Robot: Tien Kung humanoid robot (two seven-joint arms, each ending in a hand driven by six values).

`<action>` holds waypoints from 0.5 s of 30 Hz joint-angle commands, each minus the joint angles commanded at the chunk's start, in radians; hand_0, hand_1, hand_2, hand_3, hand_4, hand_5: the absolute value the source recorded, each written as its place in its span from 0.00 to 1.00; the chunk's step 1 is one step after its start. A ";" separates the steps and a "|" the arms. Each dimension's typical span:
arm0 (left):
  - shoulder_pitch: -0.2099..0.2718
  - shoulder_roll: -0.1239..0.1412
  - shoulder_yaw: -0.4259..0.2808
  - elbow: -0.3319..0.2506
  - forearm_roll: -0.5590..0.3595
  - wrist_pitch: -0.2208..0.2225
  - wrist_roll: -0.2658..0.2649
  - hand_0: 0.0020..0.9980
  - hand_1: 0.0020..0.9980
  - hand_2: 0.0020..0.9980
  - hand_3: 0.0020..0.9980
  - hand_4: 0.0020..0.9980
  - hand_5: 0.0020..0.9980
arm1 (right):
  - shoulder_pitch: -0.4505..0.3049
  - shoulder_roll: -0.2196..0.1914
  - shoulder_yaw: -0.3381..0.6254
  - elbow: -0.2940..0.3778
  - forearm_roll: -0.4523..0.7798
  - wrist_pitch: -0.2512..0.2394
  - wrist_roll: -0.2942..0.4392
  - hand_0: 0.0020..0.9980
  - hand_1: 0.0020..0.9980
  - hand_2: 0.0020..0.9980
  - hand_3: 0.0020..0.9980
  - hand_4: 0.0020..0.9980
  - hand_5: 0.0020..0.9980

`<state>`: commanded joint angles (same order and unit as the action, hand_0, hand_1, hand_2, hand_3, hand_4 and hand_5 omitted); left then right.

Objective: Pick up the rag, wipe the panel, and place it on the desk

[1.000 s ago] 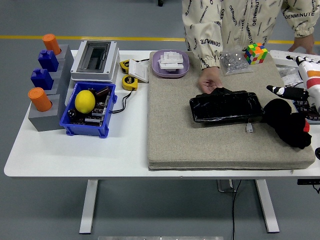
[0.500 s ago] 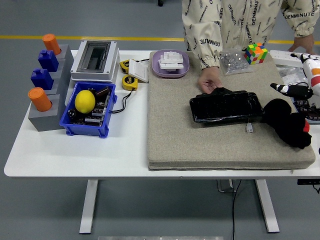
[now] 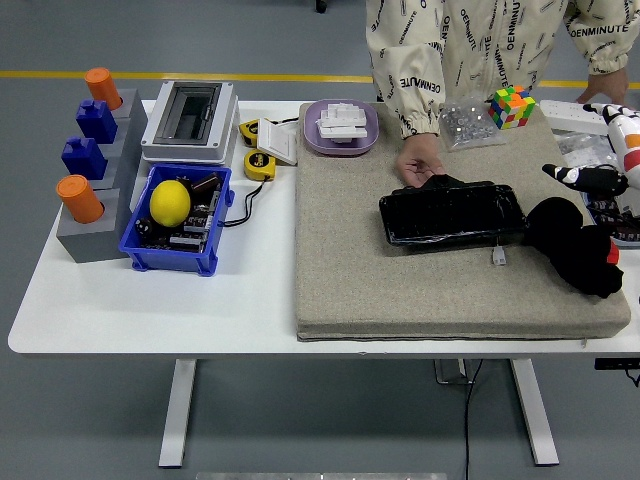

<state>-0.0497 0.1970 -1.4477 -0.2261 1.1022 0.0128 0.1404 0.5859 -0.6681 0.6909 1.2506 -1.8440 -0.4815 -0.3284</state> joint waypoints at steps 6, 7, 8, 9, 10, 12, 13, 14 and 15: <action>0.004 -0.006 -0.013 -0.001 0.003 0.001 0.000 0.61 0.64 0.66 0.56 0.63 0.44 | 0.005 0.008 0.005 -0.015 -0.004 0.006 -0.001 0.87 0.82 0.89 0.88 1.00 0.58; 0.005 -0.008 -0.014 0.000 0.002 0.000 0.000 0.61 0.64 0.66 0.56 0.63 0.44 | 0.007 0.009 0.006 -0.017 -0.005 0.009 0.000 0.87 0.82 0.89 0.88 1.00 0.58; 0.005 -0.010 -0.013 0.001 0.002 0.000 0.001 0.61 0.64 0.66 0.56 0.63 0.44 | 0.008 0.010 0.006 -0.019 -0.004 0.011 0.000 0.87 0.82 0.89 0.88 1.00 0.58; 0.006 -0.012 -0.014 0.000 0.002 0.000 0.001 0.61 0.64 0.66 0.56 0.63 0.44 | 0.009 0.010 0.005 -0.021 -0.005 0.011 0.000 0.87 0.82 0.89 0.88 1.00 0.58; 0.006 -0.013 -0.014 0.000 0.002 0.000 0.001 0.61 0.64 0.66 0.56 0.63 0.44 | 0.010 0.010 0.005 -0.021 -0.005 0.012 0.000 0.87 0.82 0.89 0.88 1.00 0.58; 0.006 -0.015 -0.016 0.000 0.002 0.000 0.001 0.61 0.64 0.66 0.56 0.63 0.44 | 0.011 0.009 0.004 -0.021 -0.005 0.012 0.000 0.87 0.82 0.89 0.88 1.00 0.58; 0.006 -0.016 -0.017 0.000 0.003 0.000 0.001 0.61 0.64 0.66 0.56 0.63 0.44 | 0.011 0.009 0.003 -0.021 -0.004 0.012 0.000 0.87 0.82 0.89 0.88 1.00 0.58; 0.006 -0.015 -0.019 0.000 0.004 0.000 0.001 0.61 0.64 0.66 0.56 0.63 0.44 | 0.011 0.009 0.003 -0.021 -0.003 0.012 0.000 0.87 0.82 0.89 0.88 1.00 0.58; 0.005 -0.015 -0.020 0.000 0.005 0.000 0.001 0.61 0.64 0.66 0.56 0.63 0.44 | 0.010 0.009 0.003 -0.021 -0.003 0.012 0.000 0.87 0.82 0.89 0.88 1.00 0.58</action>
<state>-0.0443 0.1818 -1.4674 -0.2266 1.1071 0.0132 0.1411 0.5961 -0.6595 0.6944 1.2293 -1.8466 -0.4693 -0.3280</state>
